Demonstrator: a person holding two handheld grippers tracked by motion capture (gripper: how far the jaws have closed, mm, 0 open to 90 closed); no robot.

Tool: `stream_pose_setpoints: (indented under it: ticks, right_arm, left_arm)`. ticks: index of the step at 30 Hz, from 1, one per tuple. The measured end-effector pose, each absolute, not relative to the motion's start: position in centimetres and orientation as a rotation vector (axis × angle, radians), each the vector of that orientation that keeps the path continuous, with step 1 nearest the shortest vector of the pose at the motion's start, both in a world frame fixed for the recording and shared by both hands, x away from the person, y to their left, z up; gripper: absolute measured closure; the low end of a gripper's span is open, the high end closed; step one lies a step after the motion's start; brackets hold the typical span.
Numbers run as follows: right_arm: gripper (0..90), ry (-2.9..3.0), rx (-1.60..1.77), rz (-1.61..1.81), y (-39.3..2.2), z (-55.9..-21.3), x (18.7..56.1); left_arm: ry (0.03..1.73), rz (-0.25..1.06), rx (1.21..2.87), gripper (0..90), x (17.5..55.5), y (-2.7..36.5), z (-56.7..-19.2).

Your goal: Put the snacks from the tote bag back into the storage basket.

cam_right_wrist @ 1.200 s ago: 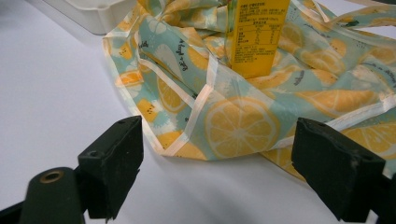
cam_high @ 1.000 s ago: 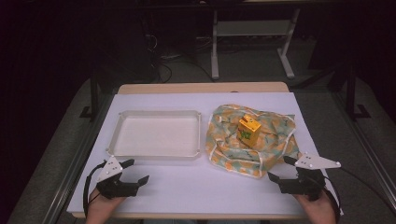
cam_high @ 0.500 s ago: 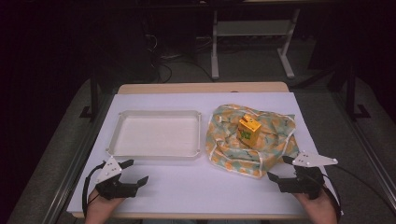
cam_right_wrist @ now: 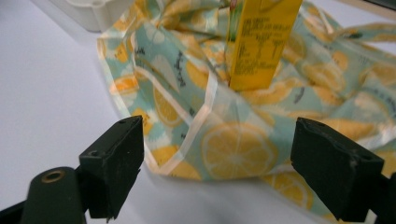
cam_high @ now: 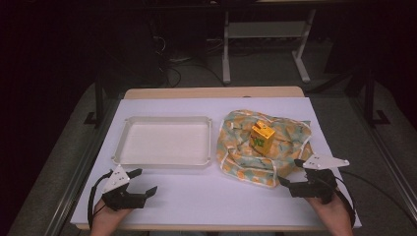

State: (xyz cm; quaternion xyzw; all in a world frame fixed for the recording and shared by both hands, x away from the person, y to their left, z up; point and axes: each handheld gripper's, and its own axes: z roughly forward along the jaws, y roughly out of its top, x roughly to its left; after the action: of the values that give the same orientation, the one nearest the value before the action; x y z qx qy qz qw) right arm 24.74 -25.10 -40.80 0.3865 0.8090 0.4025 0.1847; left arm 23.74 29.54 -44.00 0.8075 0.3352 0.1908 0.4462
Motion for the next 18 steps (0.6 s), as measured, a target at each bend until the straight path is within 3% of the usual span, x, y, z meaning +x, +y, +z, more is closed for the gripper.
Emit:
stream_pose_setpoints:
  ticks: [18]
  right_arm:
    - [15.3, 2.327, 1.072, 1.076, -23.8, -37.1, 28.6]
  left_arm:
    - [0.859, 0.474, 1.981, 15.7, 23.8, 29.7, -44.1]
